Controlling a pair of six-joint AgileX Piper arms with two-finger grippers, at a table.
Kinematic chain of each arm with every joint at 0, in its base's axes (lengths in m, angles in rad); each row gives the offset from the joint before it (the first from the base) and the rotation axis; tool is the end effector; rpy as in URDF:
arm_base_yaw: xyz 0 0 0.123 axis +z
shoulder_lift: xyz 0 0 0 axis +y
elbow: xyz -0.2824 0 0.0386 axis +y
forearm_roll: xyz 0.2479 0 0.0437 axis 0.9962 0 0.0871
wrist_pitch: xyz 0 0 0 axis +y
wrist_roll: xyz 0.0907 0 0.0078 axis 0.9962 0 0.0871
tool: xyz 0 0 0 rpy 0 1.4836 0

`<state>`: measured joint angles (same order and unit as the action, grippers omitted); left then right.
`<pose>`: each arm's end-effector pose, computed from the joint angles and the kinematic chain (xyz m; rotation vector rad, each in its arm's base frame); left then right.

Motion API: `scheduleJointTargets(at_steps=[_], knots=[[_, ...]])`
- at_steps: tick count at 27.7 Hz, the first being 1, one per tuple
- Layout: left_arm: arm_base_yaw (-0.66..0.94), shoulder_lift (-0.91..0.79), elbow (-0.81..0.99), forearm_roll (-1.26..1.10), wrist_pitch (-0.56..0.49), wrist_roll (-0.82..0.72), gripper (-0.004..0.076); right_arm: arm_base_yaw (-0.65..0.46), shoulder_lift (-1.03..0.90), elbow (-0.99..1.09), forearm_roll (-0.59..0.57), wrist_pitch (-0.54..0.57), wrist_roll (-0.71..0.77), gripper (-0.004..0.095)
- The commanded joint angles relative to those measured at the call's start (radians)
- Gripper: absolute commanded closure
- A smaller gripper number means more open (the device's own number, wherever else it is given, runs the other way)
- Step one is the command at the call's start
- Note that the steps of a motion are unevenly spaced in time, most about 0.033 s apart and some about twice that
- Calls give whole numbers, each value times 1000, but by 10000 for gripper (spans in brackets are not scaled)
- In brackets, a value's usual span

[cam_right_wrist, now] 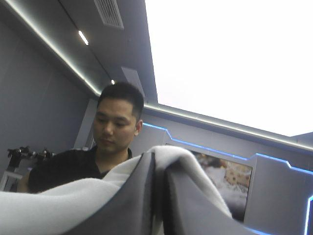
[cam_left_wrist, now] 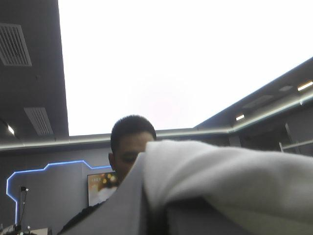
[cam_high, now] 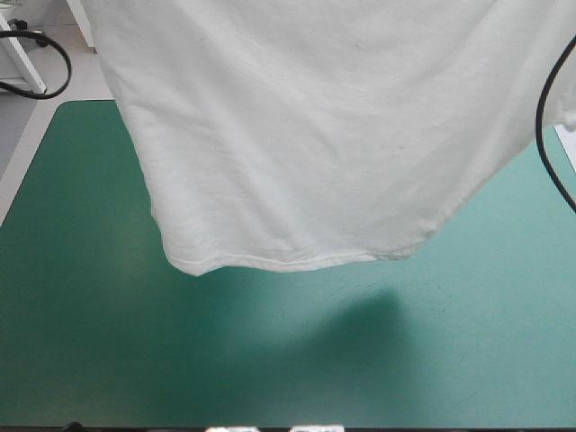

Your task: Fold the cloth

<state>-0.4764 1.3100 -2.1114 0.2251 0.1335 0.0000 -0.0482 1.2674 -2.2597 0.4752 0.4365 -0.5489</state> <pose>0.1538 -0.0763 0.6768 0.2526 0.7745 -0.2270 0.1213 0.0118 0.6920 -0.2100 0.8752 -0.0637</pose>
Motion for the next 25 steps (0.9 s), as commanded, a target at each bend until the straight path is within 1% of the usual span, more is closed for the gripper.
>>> scheduleJointTargets(at_steps=[1,3,4,5,6,9,10,12,14,15,16,19,21,23,25], knots=[[0,-27,-74,-8,-62,0,733,0,14,-104,48,-69,-14,925],[0,-27,-112,-15,63,0,733,0,19,-119,97,-37,-14,925],[0,-27,-121,-15,199,0,733,0,19,-117,101,14,-12,924],[0,-27,-121,-15,271,0,733,0,19,-115,104,47,3,924],[0,-27,-121,-15,378,0,733,0,19,-107,104,98,27,924],[0,-27,-94,-32,530,5,733,0,19,-64,100,217,84,924],[0,-27,-75,-39,563,12,733,0,19,-40,100,245,105,924],[0,-27,-28,-41,615,36,733,0,19,23,82,262,144,924],[0,-27,21,-27,629,39,733,0,19,89,55,262,164,924],[0,-25,70,-2,619,39,733,0,19,137,48,254,164,924],[0,-21,105,16,600,39,733,0,19,170,37,240,164,924],[0,15,223,123,492,5,733,0,36,276,13,178,165,925],[2,63,271,232,458,-78,733,0,61,323,13,159,165,925],[13,123,285,340,472,-192,733,0,92,347,15,170,169,925],[38,189,285,363,481,-247,733,0,137,350,13,180,179,925]])
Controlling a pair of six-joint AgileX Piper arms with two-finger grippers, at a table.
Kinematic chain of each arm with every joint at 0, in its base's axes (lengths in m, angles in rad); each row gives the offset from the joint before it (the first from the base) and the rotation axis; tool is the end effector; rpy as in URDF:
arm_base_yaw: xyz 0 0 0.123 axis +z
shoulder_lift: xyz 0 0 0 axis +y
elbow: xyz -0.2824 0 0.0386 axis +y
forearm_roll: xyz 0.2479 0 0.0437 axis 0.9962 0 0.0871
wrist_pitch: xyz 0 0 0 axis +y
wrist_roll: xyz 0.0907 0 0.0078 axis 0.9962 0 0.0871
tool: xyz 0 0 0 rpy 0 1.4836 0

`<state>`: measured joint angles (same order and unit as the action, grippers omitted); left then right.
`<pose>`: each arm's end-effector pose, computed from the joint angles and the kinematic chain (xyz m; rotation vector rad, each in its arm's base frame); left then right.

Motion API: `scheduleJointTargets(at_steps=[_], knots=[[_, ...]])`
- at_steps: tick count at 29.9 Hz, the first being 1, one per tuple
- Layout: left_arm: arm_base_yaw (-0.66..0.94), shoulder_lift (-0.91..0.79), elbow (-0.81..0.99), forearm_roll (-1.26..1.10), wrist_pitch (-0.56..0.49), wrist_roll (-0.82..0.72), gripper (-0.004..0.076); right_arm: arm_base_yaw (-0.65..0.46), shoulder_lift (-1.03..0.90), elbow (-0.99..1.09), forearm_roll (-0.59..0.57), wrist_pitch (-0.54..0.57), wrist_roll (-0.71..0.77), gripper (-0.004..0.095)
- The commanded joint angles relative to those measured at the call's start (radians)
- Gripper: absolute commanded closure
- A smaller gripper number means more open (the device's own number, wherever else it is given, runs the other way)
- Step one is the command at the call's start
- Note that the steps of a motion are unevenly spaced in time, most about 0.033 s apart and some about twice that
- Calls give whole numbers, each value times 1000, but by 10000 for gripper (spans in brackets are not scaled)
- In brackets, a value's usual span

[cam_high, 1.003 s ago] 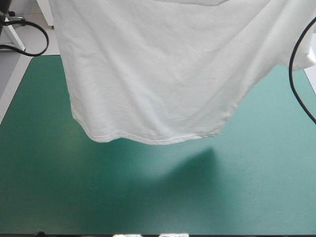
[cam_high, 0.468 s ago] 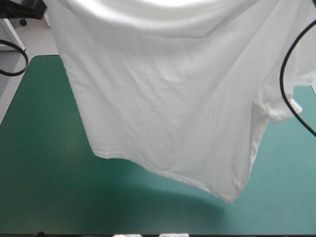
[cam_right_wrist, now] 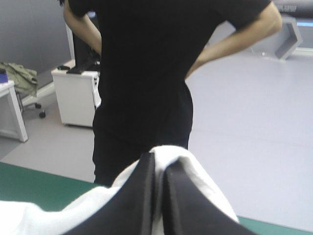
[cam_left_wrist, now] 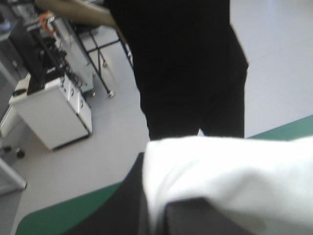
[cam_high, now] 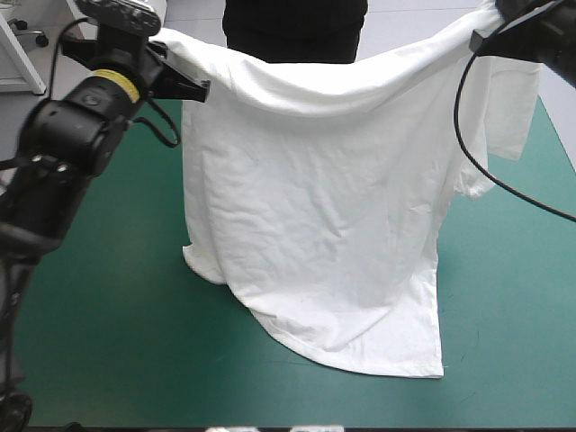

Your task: Fold the cloth

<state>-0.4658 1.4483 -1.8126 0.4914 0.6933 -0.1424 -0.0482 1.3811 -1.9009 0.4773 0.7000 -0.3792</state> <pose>0.2850 -0.1125 0.5214 0.3958 1.6988 0.1088 0.2660 0.0142 0.5655 -0.1961 1.5962 0.2018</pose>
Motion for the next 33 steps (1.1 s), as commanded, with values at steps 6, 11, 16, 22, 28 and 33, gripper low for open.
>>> scheduleJointTargets(at_steps=[6,11,16,22,28,33], knots=[[103,220,-13,74,-180,-119,733,0,158,-8,11,-82,17,925],[158,337,-26,70,-289,-189,733,0,278,-8,13,-100,23,925],[202,435,-30,43,-356,-238,733,0,392,-8,15,-98,47,925],[221,533,-30,32,-403,-236,733,0,517,-8,18,-122,47,925],[226,605,-30,20,-511,-236,729,0,592,-8,9,-133,52,921],[231,641,-30,-118,-456,-231,454,0,620,-8,-21,-90,90,619]])
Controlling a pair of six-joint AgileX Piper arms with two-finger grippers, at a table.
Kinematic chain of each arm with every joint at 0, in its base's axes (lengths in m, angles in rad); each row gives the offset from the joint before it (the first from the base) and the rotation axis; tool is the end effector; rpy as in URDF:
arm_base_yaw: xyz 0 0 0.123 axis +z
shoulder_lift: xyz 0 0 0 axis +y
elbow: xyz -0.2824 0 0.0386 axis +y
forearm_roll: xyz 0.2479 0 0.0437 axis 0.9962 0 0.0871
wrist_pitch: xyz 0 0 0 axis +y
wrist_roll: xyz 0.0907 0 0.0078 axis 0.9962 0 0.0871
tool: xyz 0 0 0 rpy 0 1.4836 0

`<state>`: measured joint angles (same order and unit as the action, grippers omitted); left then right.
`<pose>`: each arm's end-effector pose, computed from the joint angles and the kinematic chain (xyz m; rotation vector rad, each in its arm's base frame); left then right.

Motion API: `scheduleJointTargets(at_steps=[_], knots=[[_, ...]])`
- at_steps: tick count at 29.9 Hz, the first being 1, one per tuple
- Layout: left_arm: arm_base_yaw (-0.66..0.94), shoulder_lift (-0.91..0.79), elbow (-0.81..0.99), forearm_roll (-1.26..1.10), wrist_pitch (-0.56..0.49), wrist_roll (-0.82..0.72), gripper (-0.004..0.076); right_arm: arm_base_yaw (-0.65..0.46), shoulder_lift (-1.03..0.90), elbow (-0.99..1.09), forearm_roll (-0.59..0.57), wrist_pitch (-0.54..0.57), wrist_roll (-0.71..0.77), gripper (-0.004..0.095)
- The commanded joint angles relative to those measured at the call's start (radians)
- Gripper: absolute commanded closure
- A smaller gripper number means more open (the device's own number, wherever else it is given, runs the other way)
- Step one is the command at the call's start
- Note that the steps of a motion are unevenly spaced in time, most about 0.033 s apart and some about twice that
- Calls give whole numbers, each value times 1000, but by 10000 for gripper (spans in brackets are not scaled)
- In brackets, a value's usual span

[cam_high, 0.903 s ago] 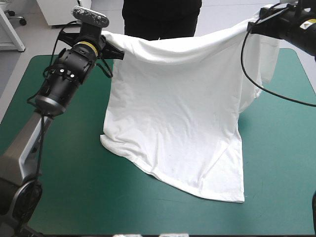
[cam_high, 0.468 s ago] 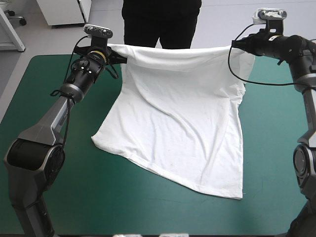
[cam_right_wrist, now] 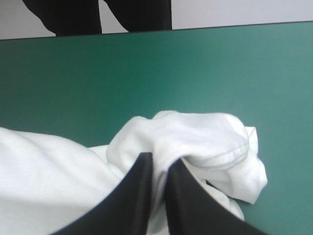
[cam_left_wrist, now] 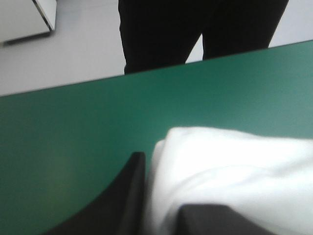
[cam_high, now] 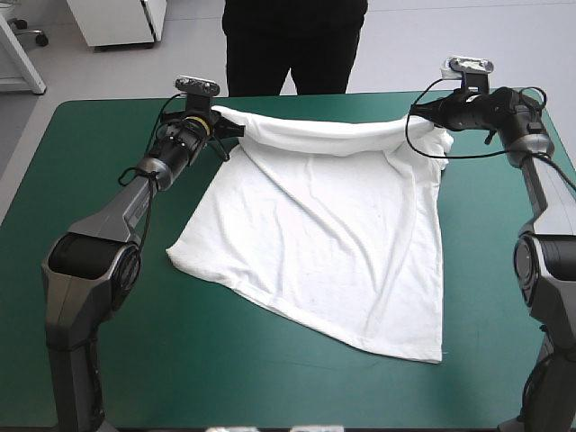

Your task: Fold the cloth

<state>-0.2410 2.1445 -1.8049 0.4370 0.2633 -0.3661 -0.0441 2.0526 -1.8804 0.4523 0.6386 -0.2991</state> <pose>0.5012 -0.1128 0.2550 0.2389 2.0456 0.0004 0.4860 0.0023 0.3010 -0.0116 2.2352 0.3111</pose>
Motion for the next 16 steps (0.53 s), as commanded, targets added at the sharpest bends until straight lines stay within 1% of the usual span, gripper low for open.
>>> scheduleJointTargets(at_steps=[1,2,3,4,6,9,11,13,16], knots=[[3,-55,-38,-59,-13,-4,351,-4,-51,-29,4,-20,26,509],[4,-57,-38,-44,-3,-4,253,-4,-51,-29,4,-14,40,412],[-1,-70,-38,-36,6,-3,170,-4,-53,-31,4,0,49,343],[0,-88,-38,-36,16,-3,111,-4,-61,-32,4,18,52,311],[0,-134,-38,-38,39,0,71,-4,-77,-40,1,53,52,326],[2,-209,-38,-27,70,35,87,-4,-131,-40,-25,84,40,365],[2,-263,-38,-30,103,86,107,-4,-171,-40,-53,117,40,383],[2,-326,-38,-40,144,100,133,-4,-217,-40,-80,162,45,393],[2,-420,-38,-55,271,126,180,-4,-284,-35,-89,225,46,401]])
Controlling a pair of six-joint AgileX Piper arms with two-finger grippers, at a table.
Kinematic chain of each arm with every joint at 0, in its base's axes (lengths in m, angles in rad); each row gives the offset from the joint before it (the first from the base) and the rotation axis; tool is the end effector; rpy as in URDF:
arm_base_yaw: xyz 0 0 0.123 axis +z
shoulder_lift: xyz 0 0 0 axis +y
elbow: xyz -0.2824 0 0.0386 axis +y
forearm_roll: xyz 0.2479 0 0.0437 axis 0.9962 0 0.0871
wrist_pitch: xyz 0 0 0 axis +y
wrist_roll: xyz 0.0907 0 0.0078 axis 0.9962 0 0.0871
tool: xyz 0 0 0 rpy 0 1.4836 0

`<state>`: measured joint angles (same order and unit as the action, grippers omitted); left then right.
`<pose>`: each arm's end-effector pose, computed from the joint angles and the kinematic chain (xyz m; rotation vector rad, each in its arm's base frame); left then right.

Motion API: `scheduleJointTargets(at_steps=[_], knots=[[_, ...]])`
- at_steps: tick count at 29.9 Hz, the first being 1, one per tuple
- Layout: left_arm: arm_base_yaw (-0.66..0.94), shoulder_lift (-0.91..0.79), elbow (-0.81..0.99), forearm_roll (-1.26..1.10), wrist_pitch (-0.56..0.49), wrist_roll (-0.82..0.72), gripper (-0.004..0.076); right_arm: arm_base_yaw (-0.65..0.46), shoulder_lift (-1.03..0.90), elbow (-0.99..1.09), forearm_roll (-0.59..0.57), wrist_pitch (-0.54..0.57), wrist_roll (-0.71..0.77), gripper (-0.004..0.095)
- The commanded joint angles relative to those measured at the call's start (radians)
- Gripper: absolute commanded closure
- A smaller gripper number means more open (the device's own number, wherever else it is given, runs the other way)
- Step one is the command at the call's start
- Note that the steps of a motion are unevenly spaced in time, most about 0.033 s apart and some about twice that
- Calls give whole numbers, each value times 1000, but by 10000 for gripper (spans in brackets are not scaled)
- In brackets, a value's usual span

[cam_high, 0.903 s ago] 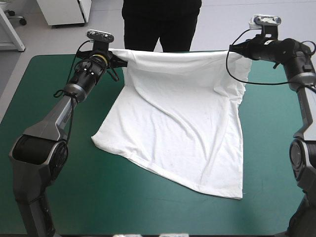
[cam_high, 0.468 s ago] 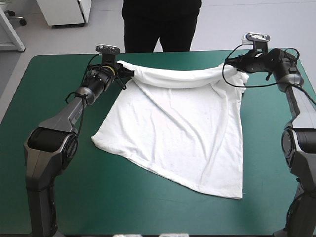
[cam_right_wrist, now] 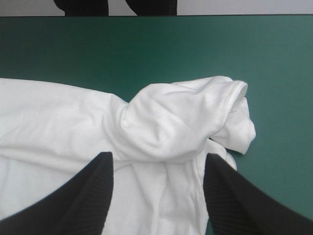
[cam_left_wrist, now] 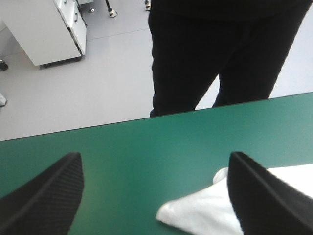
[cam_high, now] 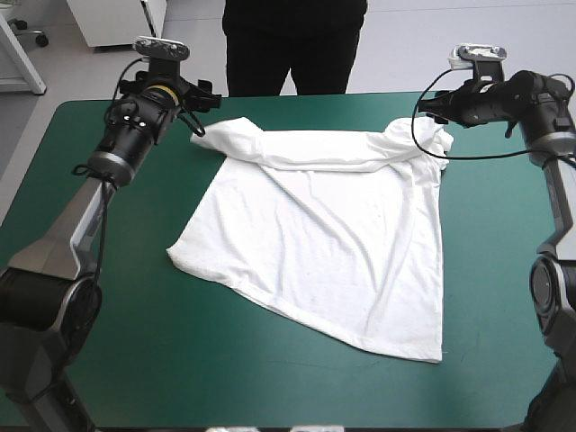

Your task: Fold the cloth

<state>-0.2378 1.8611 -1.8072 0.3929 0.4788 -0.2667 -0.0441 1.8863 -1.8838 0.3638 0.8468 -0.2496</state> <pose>0.4408 -0.0903 0.3767 0.2050 1.9679 0.0771 0.4384 0.0050 0.3641 -0.0912 2.2817 0.2855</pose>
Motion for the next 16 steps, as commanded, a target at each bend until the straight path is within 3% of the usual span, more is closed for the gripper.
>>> scheduleJointTargets(at_steps=[1,5,9,16], knots=[[-2,-161,-36,-15,98,25,192,-4,-137,-28,-1,27,2,401],[-2,-271,-32,-89,303,143,246,-4,-230,7,-27,105,50,412],[-2,-384,6,-208,398,308,283,16,-325,93,-107,207,110,417],[-4,-506,55,-238,683,323,302,111,-477,266,-129,253,160,418]])
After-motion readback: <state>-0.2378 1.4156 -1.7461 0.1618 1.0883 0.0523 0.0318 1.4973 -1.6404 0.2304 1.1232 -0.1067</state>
